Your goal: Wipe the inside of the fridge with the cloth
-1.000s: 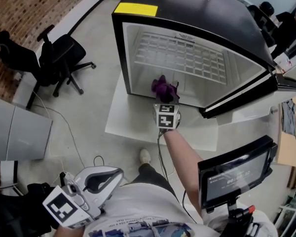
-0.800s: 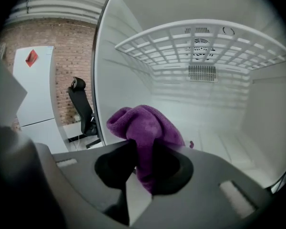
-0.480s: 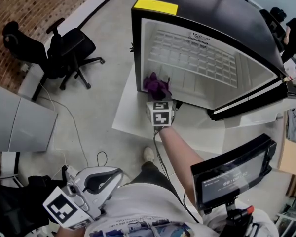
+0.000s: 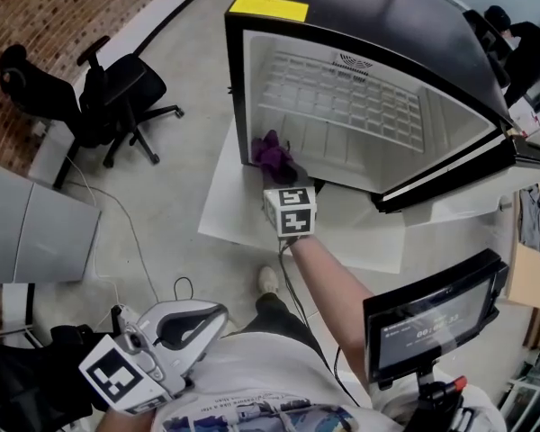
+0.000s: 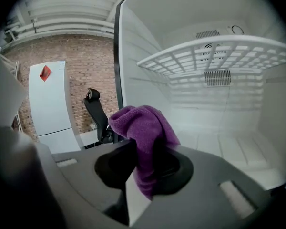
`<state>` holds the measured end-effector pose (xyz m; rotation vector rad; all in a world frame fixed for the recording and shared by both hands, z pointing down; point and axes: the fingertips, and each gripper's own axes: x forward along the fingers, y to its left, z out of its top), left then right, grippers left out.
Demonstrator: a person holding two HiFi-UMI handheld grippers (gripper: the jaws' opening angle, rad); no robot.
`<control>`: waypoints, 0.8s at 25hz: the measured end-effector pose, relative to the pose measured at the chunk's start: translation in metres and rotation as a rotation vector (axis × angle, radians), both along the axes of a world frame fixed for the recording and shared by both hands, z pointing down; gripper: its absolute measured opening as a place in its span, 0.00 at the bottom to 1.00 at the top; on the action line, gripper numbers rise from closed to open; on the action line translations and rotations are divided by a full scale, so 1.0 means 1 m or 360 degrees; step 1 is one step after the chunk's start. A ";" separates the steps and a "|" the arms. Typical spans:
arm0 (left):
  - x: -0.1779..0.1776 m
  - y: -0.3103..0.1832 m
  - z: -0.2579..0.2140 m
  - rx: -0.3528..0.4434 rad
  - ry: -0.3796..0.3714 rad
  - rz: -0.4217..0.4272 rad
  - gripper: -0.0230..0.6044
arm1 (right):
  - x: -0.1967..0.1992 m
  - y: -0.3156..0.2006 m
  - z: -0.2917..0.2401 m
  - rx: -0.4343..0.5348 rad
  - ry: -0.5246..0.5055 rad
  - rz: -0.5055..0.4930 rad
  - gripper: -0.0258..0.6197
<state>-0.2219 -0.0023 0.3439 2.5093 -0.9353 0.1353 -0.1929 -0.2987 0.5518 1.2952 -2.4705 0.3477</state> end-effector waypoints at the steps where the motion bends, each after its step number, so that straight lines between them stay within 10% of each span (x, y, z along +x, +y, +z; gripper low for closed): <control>1: 0.004 -0.001 -0.001 0.0004 0.0012 0.0024 0.05 | 0.006 0.001 -0.006 0.0022 -0.0002 0.0005 0.16; 20: 0.081 0.000 -0.010 0.0027 0.0104 0.0478 0.05 | 0.257 0.020 0.006 0.0018 0.0326 0.0708 0.16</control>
